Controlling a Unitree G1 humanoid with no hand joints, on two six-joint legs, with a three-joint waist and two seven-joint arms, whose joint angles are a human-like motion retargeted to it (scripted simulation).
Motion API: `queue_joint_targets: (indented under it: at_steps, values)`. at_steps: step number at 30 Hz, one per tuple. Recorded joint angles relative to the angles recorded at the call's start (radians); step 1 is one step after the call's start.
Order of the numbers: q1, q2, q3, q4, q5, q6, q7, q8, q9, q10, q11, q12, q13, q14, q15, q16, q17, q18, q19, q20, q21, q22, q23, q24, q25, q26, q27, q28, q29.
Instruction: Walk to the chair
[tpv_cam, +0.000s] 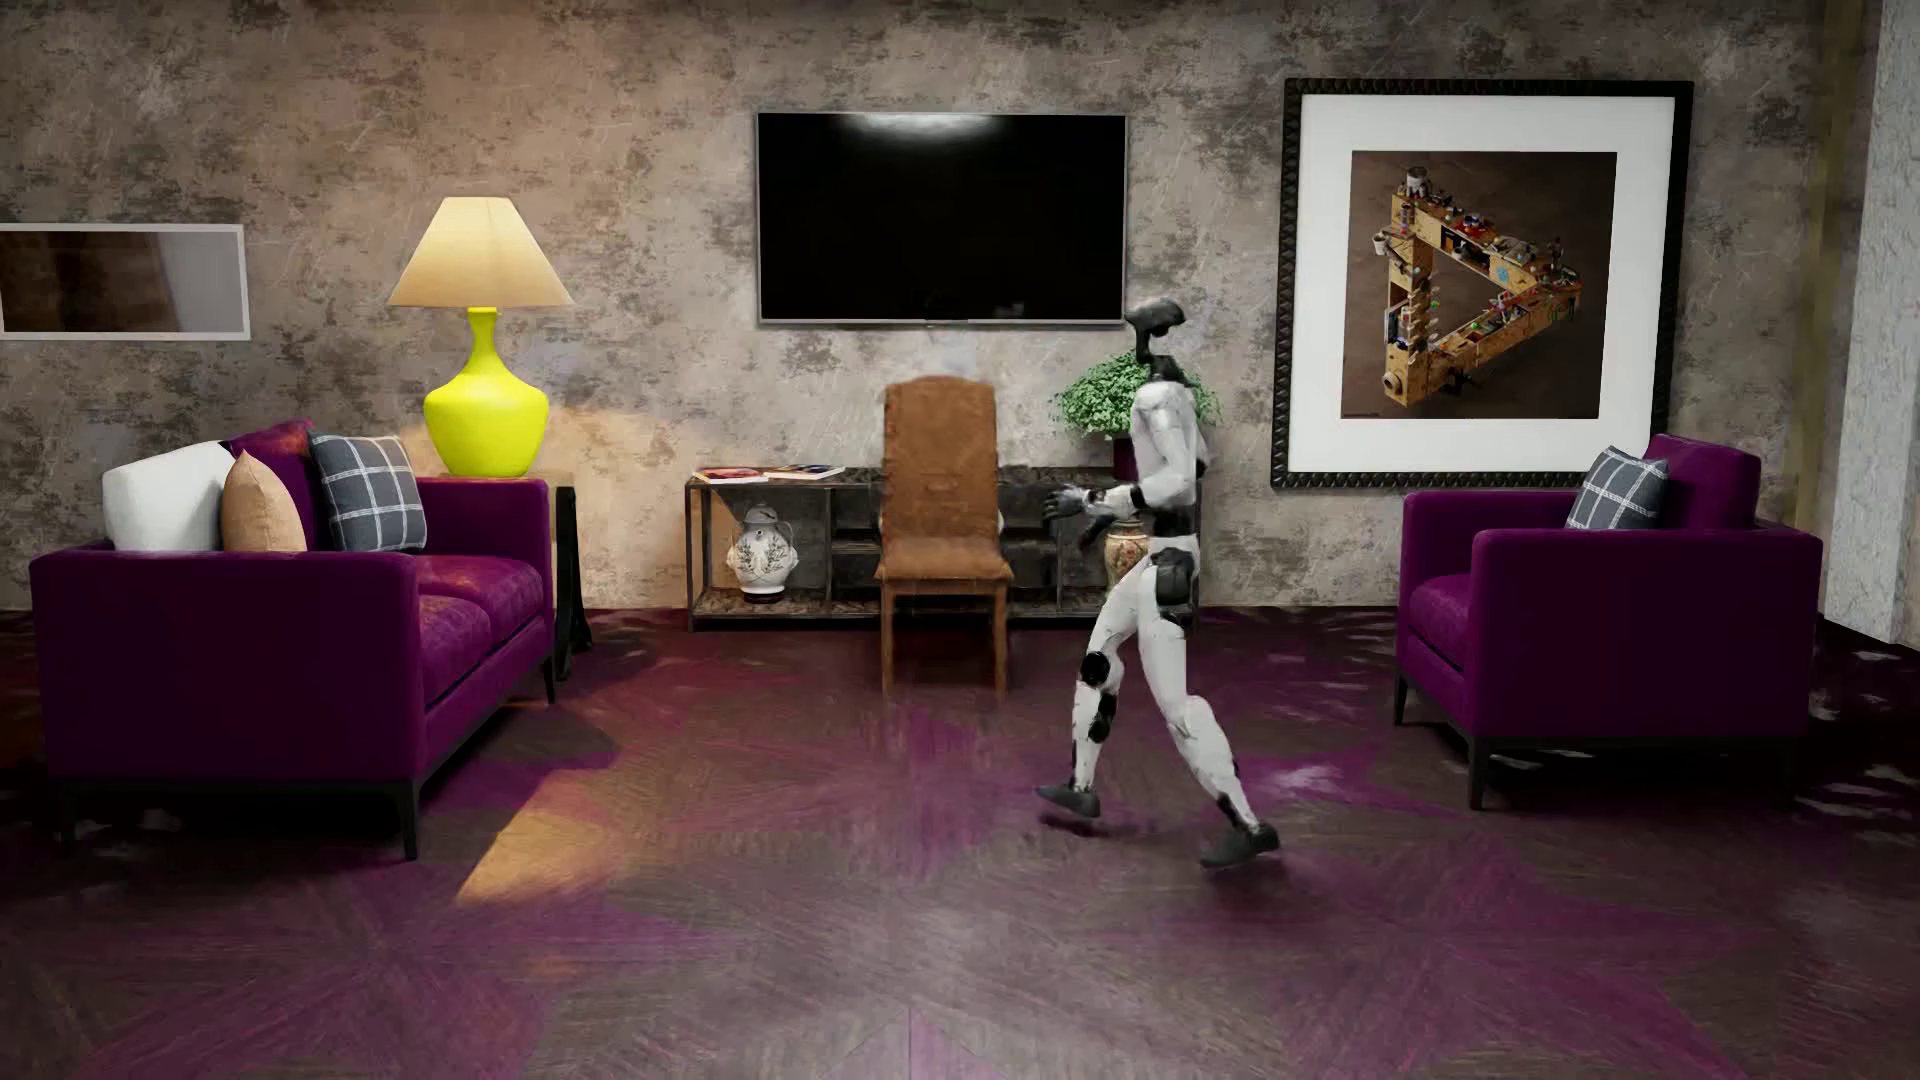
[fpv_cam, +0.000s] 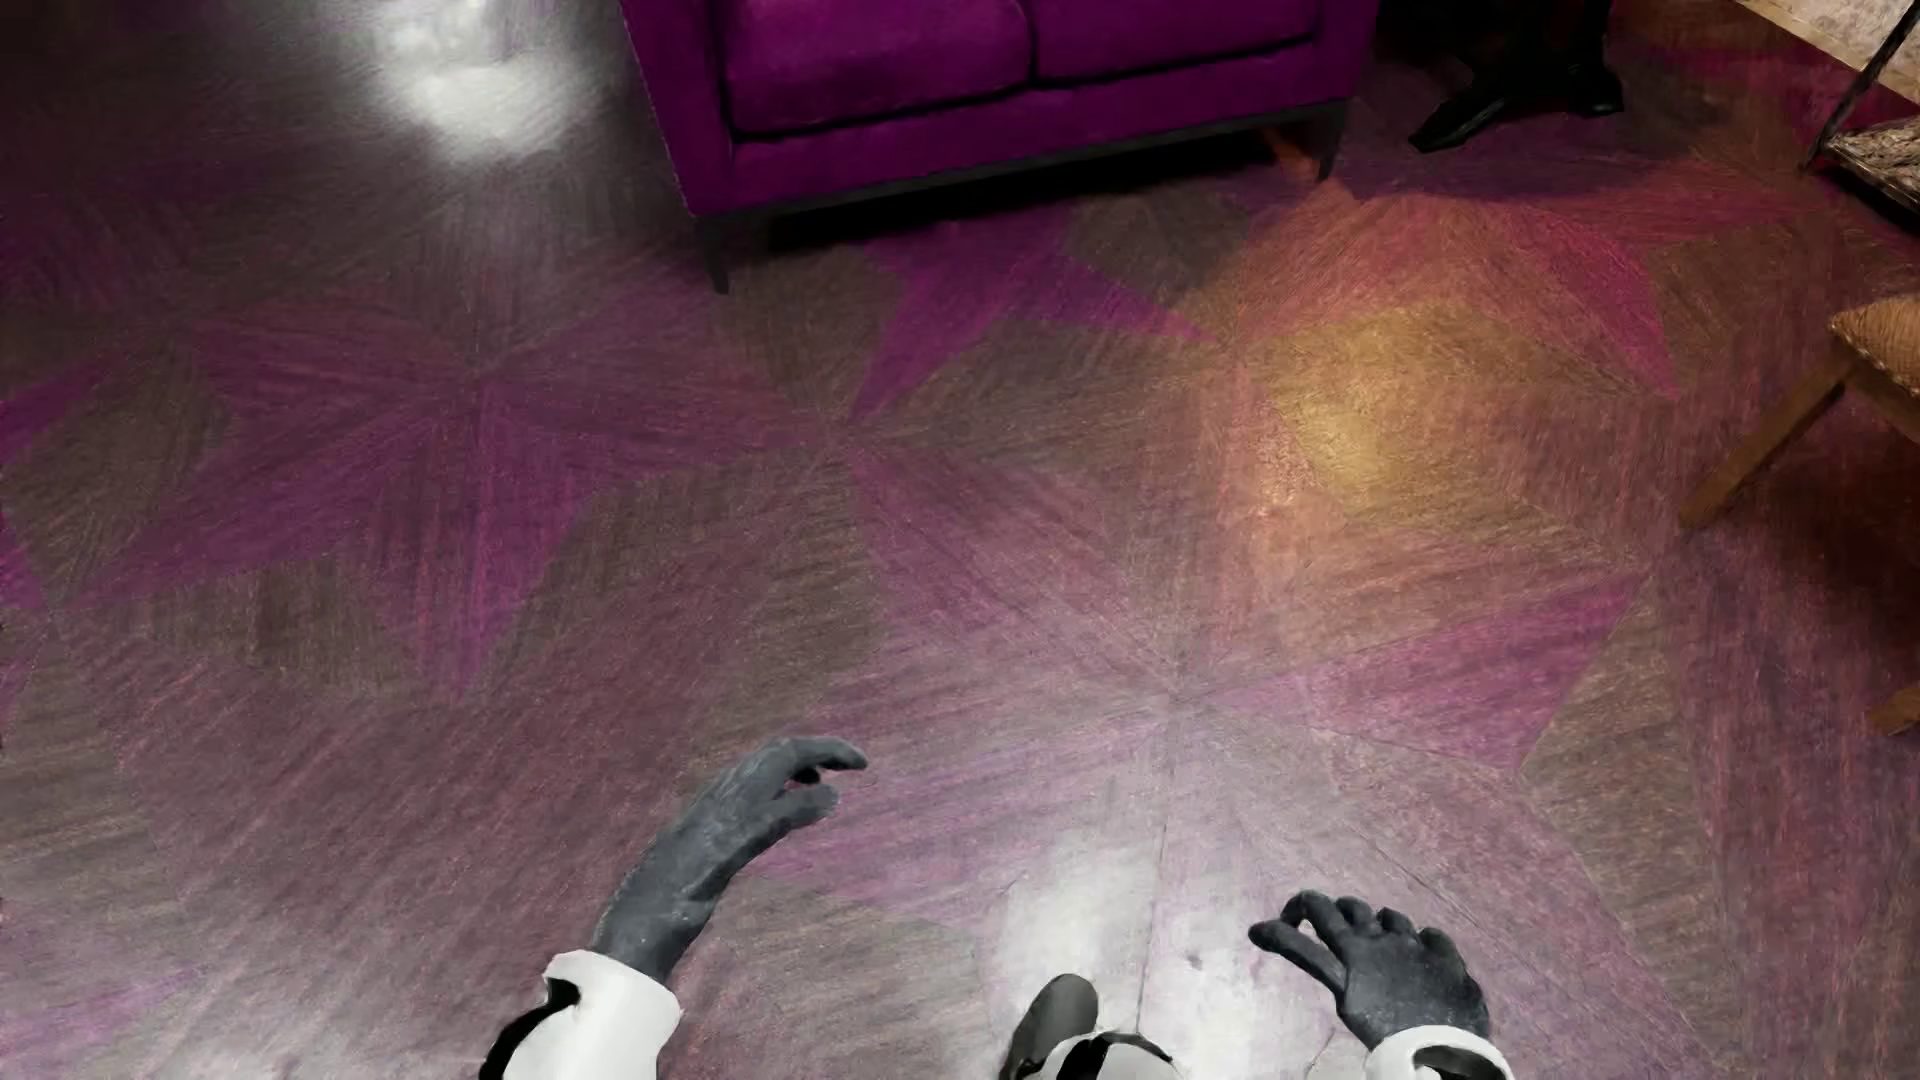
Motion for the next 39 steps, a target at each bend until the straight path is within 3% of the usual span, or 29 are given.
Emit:
queue_joint_targets:
  at_steps: [1, 2, 4, 5, 6, 7, 8, 10, 11, 12, 15, 16, 17, 18, 20, 23, 25, 28, 29, 31, 32, 33, 36, 39]
  values:
    - [0.032, 0.054, -0.013, 0.024, 0.038, -0.003, 0.006, -0.053, -0.004, 0.056, -0.048, -0.007, 0.048, 0.026, 0.038, 0.01, 0.035, -0.001, -0.19, 0.001, -0.065, 0.021, -0.028, 0.052, 0.022, 0.008, -0.001, 0.012, -0.004]
    - [0.018, 0.094, -0.023, 0.093, 0.069, 0.0, -0.04, -0.033, -0.003, 0.216, -0.026, 0.004, 0.096, 0.117, 0.0, 0.016, 0.079, -0.014, -0.208, 0.015, -0.122, 0.037, -0.05, 0.111, 0.051, 0.011, -0.005, 0.021, -0.012]
    - [-0.125, 0.153, -0.023, 0.24, 0.14, 0.024, -0.179, 0.016, 0.016, 0.634, 0.059, 0.039, 0.124, 0.322, -0.101, -0.022, 0.143, 0.194, -0.209, 0.064, -0.183, 0.074, -0.043, 0.22, 0.04, 0.048, -0.005, 0.046, -0.013]
    - [-0.209, 0.174, -0.012, 0.267, 0.179, 0.038, -0.229, 0.049, 0.025, 0.778, 0.082, 0.076, 0.107, 0.33, -0.133, -0.068, 0.157, 0.16, -0.209, 0.099, -0.194, 0.093, -0.019, 0.255, -0.016, 0.058, -0.012, 0.056, -0.003]
    - [-0.311, 0.202, 0.005, 0.225, 0.22, 0.048, -0.307, 0.097, 0.031, 0.868, 0.073, 0.107, 0.079, 0.289, -0.145, -0.113, 0.162, 0.127, -0.208, 0.135, -0.185, 0.11, 0.0, 0.263, -0.08, 0.058, -0.026, 0.059, 0.013]
    - [-0.397, 0.239, 0.018, 0.184, 0.26, 0.051, -0.358, 0.158, 0.033, 0.899, 0.04, 0.146, 0.051, 0.27, -0.144, -0.141, 0.165, 0.067, -0.198, 0.169, -0.167, 0.115, 0.015, 0.246, -0.12, 0.052, -0.054, 0.058, 0.026]
    - [-0.454, 0.277, 0.028, 0.185, 0.298, 0.052, -0.361, 0.226, 0.033, 0.874, 0.003, 0.176, 0.013, 0.221, -0.141, -0.157, 0.176, 0.018, -0.183, 0.203, -0.132, 0.122, 0.029, 0.214, -0.121, 0.052, -0.073, 0.047, 0.04]
    - [-0.531, 0.35, 0.049, 0.223, 0.35, 0.057, -0.33, 0.362, 0.03, 0.709, -0.047, 0.223, -0.048, 0.136, -0.155, -0.155, 0.204, 0.039, -0.149, 0.26, -0.053, 0.143, 0.053, 0.169, -0.052, 0.062, -0.099, 0.017, 0.063]
    - [-0.56, 0.377, 0.059, 0.231, 0.369, 0.061, -0.336, 0.428, 0.029, 0.585, -0.054, 0.239, -0.084, 0.108, -0.175, -0.147, 0.222, 0.05, -0.131, 0.28, -0.009, 0.137, 0.084, 0.177, -0.015, 0.084, -0.107, 0.007, 0.066]
    - [-0.588, 0.399, 0.069, 0.216, 0.387, 0.065, -0.397, 0.497, 0.027, 0.454, -0.053, 0.249, -0.114, 0.112, -0.196, -0.137, 0.234, 0.048, -0.112, 0.303, 0.027, 0.138, 0.107, 0.189, 0.013, 0.101, -0.108, 0.008, 0.071]
    - [-0.576, 0.46, 0.08, 0.115, 0.413, 0.081, -0.757, 0.691, 0.021, 0.043, -0.057, 0.252, -0.154, 0.31, -0.245, -0.142, 0.251, 0.01, -0.052, 0.371, 0.092, 0.197, 0.164, 0.183, 0.05, 0.139, -0.067, 0.028, 0.039]
    - [-0.547, 0.473, 0.073, 0.085, 0.407, 0.086, -0.817, 0.745, 0.019, -0.045, -0.051, 0.248, -0.151, 0.358, -0.258, -0.147, 0.249, 0.0, -0.034, 0.385, 0.101, 0.229, 0.193, 0.174, 0.06, 0.147, -0.043, 0.035, 0.025]
    - [-0.533, 0.481, 0.061, 0.078, 0.391, 0.09, -0.785, 0.789, 0.018, -0.038, -0.038, 0.24, -0.144, 0.34, -0.273, -0.151, 0.241, 0.0, -0.014, 0.39, 0.102, 0.261, 0.227, 0.165, 0.073, 0.153, -0.015, 0.038, 0.015]
    - [-0.52, 0.478, 0.05, 0.093, 0.377, 0.095, -0.711, 0.821, 0.017, 0.007, -0.007, 0.243, -0.134, 0.232, -0.295, -0.147, 0.241, -0.002, 0.008, 0.387, 0.099, 0.278, 0.276, 0.158, 0.089, 0.159, 0.016, 0.036, -0.002]
    - [-0.475, 0.463, 0.04, 0.081, 0.331, 0.101, -0.593, 0.877, 0.018, 0.035, 0.049, 0.19, -0.095, 0.127, -0.283, -0.134, 0.211, 0.034, 0.041, 0.358, 0.044, 0.353, 0.348, 0.132, 0.141, 0.186, 0.072, 0.034, -0.02]
    - [-0.383, 0.328, 0.036, 0.026, 0.276, 0.076, -0.422, 0.92, 0.025, 0.002, 0.273, 0.088, -0.081, 0.07, -0.121, -0.107, 0.206, 0.085, 0.13, 0.305, -0.071, 0.515, 0.512, 0.064, 0.272, 0.269, 0.18, 0.015, -0.101]
    - [-0.326, 0.17, 0.041, -0.006, 0.204, 0.054, -0.311, 0.814, 0.032, -0.02, 0.487, 0.023, -0.087, 0.041, 0.002, -0.062, 0.192, 0.116, 0.21, 0.26, -0.063, 0.615, 0.61, 0.066, 0.328, 0.301, 0.215, -0.009, -0.108]
    - [-0.278, 0.053, 0.022, -0.049, 0.005, 0.021, -0.199, 0.466, 0.033, -0.021, 0.559, -0.041, -0.063, -0.004, -0.093, -0.043, 0.16, 0.154, 0.021, 0.269, 0.031, 0.734, 0.675, 0.055, 0.349, 0.359, 0.174, -0.014, -0.037]
    - [-0.265, 0.064, 0.012, -0.057, -0.001, 0.016, -0.175, 0.358, 0.029, -0.023, 0.491, -0.051, -0.044, -0.016, -0.118, -0.048, 0.157, 0.162, -0.005, 0.296, 0.048, 0.763, 0.678, 0.05, 0.356, 0.38, 0.159, -0.005, -0.01]
    - [-0.232, 0.117, 0.0, -0.063, 0.076, 0.012, -0.121, 0.208, 0.019, -0.03, 0.258, -0.053, -0.018, -0.037, -0.133, -0.067, 0.154, 0.166, 0.048, 0.336, 0.074, 0.795, 0.669, 0.05, 0.349, 0.405, 0.147, 0.016, 0.04]
    - [-0.207, 0.173, 0.0, -0.066, 0.098, 0.011, -0.094, 0.097, 0.012, -0.05, 0.135, -0.049, -0.01, -0.043, -0.093, -0.069, 0.157, 0.164, -0.097, 0.338, 0.08, 0.798, 0.659, 0.059, 0.341, 0.402, 0.145, 0.015, 0.056]
    - [-0.185, 0.239, 0.0, -0.067, 0.106, 0.012, -0.074, -0.003, 0.006, -0.063, 0.042, -0.044, -0.003, -0.054, -0.137, -0.067, 0.163, 0.159, -0.13, 0.331, 0.077, 0.799, 0.649, 0.07, 0.335, 0.392, 0.146, 0.006, 0.062]
    - [-0.176, 0.324, -0.007, -0.031, 0.171, 0.027, -0.067, 0.04, 0.001, 0.032, -0.077, -0.018, -0.016, -0.079, -0.16, -0.079, 0.187, 0.139, -0.119, 0.363, 0.065, 0.776, 0.633, 0.073, 0.313, 0.38, 0.151, -0.01, 0.03]
    - [-0.313, 0.357, 0.012, 0.061, 0.18, 0.041, -0.14, 0.057, 0.01, 0.384, -0.078, 0.01, -0.055, 0.044, -0.173, -0.13, 0.187, 0.084, -0.1, 0.426, 0.074, 0.738, 0.594, 0.053, 0.279, 0.374, 0.139, -0.001, 0.012]
